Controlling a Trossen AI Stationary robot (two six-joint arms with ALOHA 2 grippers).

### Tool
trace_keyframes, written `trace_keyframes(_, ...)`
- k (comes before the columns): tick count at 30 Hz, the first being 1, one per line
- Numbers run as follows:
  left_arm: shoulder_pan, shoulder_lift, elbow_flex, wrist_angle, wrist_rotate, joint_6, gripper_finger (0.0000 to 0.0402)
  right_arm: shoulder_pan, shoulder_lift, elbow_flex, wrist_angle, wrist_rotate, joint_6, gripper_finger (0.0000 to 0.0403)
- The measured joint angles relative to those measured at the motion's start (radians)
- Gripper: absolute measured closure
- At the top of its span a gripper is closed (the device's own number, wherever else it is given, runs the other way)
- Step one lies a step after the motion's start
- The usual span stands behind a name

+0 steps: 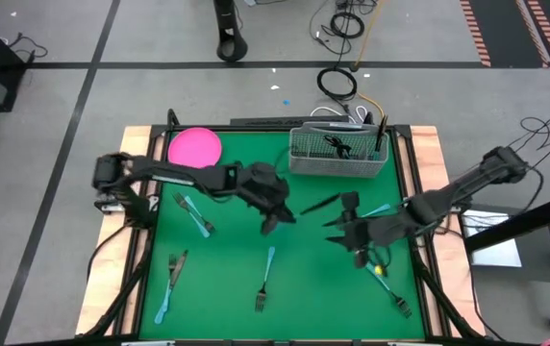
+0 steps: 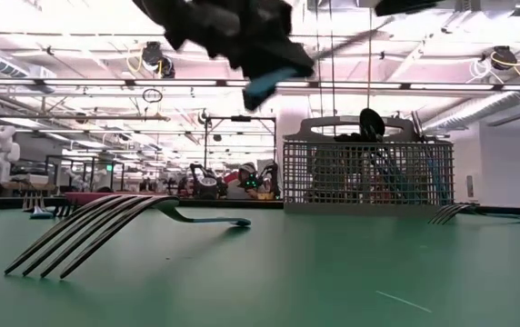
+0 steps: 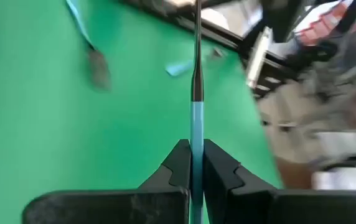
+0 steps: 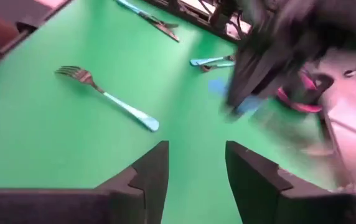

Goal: Sort silverware
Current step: Put the right black knife into the cutlery rack with the other black knives

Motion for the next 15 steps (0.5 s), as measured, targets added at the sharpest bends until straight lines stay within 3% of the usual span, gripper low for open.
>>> trace_keyframes(3,-0.001,-0.101,-0.011,-0.033,-0.093,0.149,0.0386,0.009,-0.087,-0.08,0.047,-0.001,0.031,0.0263)
trace_keyframes(7,0.016,-0.231,-0.132,0.044,-0.216,0.25,0.0386,-0.002,-0.167,-0.252,0.322,0.004,-0.008,0.0272)
trace_keyframes(11,0.078,-0.335,-0.343,0.38,-0.209,0.224,0.0386,-0.061,-0.169,-0.453,0.825,0.014,-0.085,0.0279)
trace_keyframes(13,0.077,-0.339,-0.426,0.592,-0.204,0.216,0.0386,-0.113,-0.128,-0.514,1.103,0.042,-0.092,0.028)
trace_keyframes(15,0.064,-0.311,-0.464,0.741,-0.203,0.245,0.0386,-0.17,-0.087,-0.541,1.247,0.065,-0.068,0.0281)
